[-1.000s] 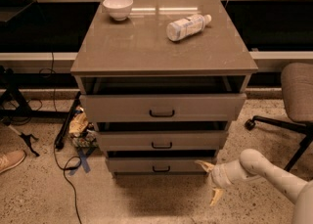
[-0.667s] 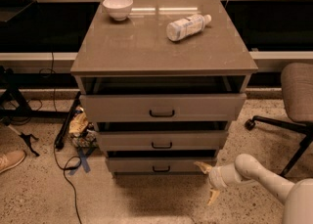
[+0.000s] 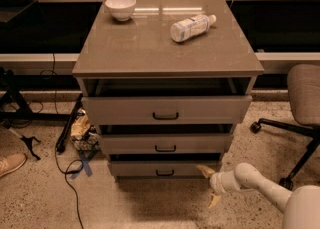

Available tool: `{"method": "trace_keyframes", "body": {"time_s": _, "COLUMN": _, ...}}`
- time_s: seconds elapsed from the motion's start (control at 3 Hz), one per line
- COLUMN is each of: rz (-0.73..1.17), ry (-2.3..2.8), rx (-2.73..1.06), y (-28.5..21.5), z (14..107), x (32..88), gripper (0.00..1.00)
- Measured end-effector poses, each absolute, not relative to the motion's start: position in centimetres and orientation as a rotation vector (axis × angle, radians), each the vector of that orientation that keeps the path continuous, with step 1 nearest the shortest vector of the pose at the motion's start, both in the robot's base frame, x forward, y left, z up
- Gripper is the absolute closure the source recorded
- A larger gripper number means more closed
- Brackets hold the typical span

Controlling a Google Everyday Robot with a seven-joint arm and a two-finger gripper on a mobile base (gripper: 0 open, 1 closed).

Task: Open bottom drawer

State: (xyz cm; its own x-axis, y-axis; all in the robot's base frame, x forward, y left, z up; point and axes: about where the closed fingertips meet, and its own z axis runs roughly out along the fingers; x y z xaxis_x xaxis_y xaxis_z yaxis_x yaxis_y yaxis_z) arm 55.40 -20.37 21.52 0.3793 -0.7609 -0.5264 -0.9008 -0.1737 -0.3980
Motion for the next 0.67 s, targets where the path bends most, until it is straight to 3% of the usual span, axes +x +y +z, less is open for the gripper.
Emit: {"method": "trace_keyframes", "body": {"time_s": 0.67, "rz": 0.101, "ry": 1.472, "rx": -1.972, "y": -19.4, "z": 18.0, "x": 58.1, "gripper": 0.00}}
